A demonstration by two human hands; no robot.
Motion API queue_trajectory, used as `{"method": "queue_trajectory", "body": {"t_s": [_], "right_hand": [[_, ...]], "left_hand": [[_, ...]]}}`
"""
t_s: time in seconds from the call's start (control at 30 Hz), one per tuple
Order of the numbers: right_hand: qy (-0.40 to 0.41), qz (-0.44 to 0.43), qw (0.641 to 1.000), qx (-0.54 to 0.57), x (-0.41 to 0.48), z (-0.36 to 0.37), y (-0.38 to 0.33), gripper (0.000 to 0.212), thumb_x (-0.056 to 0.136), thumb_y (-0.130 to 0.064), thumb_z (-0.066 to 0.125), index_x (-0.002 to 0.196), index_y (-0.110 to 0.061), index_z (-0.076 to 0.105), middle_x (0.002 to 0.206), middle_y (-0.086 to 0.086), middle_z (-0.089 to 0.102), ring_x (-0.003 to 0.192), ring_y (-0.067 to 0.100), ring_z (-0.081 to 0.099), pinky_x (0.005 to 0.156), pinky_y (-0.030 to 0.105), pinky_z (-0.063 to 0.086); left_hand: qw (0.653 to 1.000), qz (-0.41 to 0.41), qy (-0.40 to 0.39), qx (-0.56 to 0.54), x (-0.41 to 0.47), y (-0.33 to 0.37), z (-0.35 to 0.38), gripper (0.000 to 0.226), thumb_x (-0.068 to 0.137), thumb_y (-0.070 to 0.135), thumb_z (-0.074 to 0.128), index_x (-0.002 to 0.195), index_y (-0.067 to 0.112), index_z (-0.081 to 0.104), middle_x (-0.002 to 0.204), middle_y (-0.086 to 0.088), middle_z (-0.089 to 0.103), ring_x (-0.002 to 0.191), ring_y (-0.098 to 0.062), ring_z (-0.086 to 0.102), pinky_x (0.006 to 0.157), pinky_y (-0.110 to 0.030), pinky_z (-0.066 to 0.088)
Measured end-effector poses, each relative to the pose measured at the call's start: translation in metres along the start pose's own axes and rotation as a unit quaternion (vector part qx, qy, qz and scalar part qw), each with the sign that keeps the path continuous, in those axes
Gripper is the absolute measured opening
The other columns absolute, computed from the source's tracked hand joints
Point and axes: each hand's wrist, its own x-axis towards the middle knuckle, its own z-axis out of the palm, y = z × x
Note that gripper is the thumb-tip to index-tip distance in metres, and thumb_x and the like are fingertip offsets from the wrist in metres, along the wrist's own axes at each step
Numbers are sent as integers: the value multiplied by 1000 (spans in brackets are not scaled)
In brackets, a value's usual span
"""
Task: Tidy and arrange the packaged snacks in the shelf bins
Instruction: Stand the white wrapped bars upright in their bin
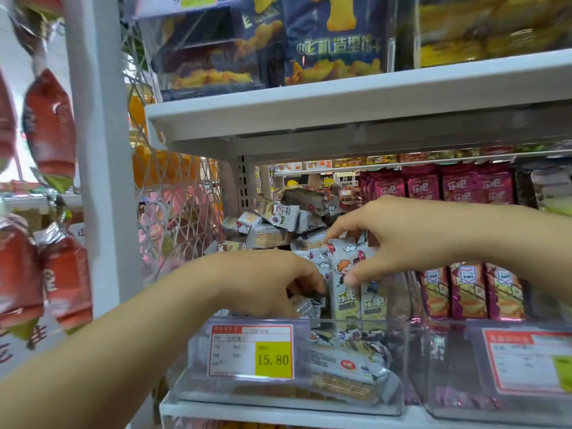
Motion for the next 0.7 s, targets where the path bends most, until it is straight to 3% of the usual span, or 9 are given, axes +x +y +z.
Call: {"method": "queue_trajectory", "body": {"t_s": [0.07, 0.1, 0.2, 0.3, 0.43, 0.57, 0.63, 0.7], "right_hand": [[-18, 3, 1000, -24, -2, -1, -2, 77, 73, -56, 71, 139, -38, 37, 140, -13, 45, 117, 5, 46, 90, 20, 39], [-21, 2, 999, -29, -3, -2, -3, 77, 74, -54, 72, 139, -38, 36, 139, -14, 45, 119, 6, 45, 90, 19, 37], [-19, 2, 1000, -14, -2, 0, -3, 69, 76, -49, 72, 135, -38, 39, 121, -18, 50, 97, 1, 48, 75, 15, 36], [3, 0, 1000, 0, -2, -1, 1, 59, 77, -51, 70, 128, -36, 45, 126, -12, 51, 102, 4, 48, 80, 20, 40], [8, -2, 999, 49, -1, -3, 4, 43, 76, -51, 70, 111, -41, 47, 113, -18, 52, 100, 0, 50, 83, 17, 43], [4, -13, 997, 70, 0, -4, 7, 39, 76, -49, 71, 104, -45, 44, 100, -26, 47, 91, -10, 48, 70, 9, 39], [5, -20, 997, 69, 0, -4, 8, 39, 77, -48, 70, 105, -45, 44, 96, -28, 45, 83, -20, 44, 67, 3, 37], [6, -20, 998, 63, -1, -2, 8, 39, 80, -47, 69, 109, -44, 44, 93, -28, 42, 73, -27, 41, 63, -2, 34]], "left_hand": [[1000, 9, 9, 4, 0, -1, 2, 42, 89, 17, 61, 125, 37, 54, 111, 22, 57, 88, 6, 53, 72, -3, 39], [1000, 9, 10, -6, -1, -1, 1, 42, 89, 16, 62, 124, 38, 54, 109, 22, 57, 90, 4, 55, 73, -7, 43], [997, 15, 22, -76, -9, -5, -7, 43, 85, 18, 69, 116, 45, 53, 110, 23, 55, 95, 2, 60, 79, -16, 51], [979, 30, 54, -193, -18, -12, -15, 48, 83, 17, 72, 115, 47, 53, 119, 23, 56, 96, 3, 62, 88, -23, 53], [944, 50, 130, -299, -24, -15, -17, 55, 81, 5, 71, 115, 45, 56, 124, 7, 57, 109, -3, 60, 98, -27, 49], [932, 71, 151, -322, -30, -19, -19, 66, 82, -1, 68, 115, 55, 54, 135, 13, 48, 116, 9, 50, 95, -13, 43], [937, 72, 145, -310, -33, -22, -19, 64, 83, -6, 65, 110, 52, 58, 133, 18, 51, 122, -1, 50, 102, -24, 43], [946, 62, 147, -281, -36, -23, -18, 54, 82, -9, 63, 98, 43, 62, 112, 15, 63, 108, -14, 60, 96, -36, 48]]}}
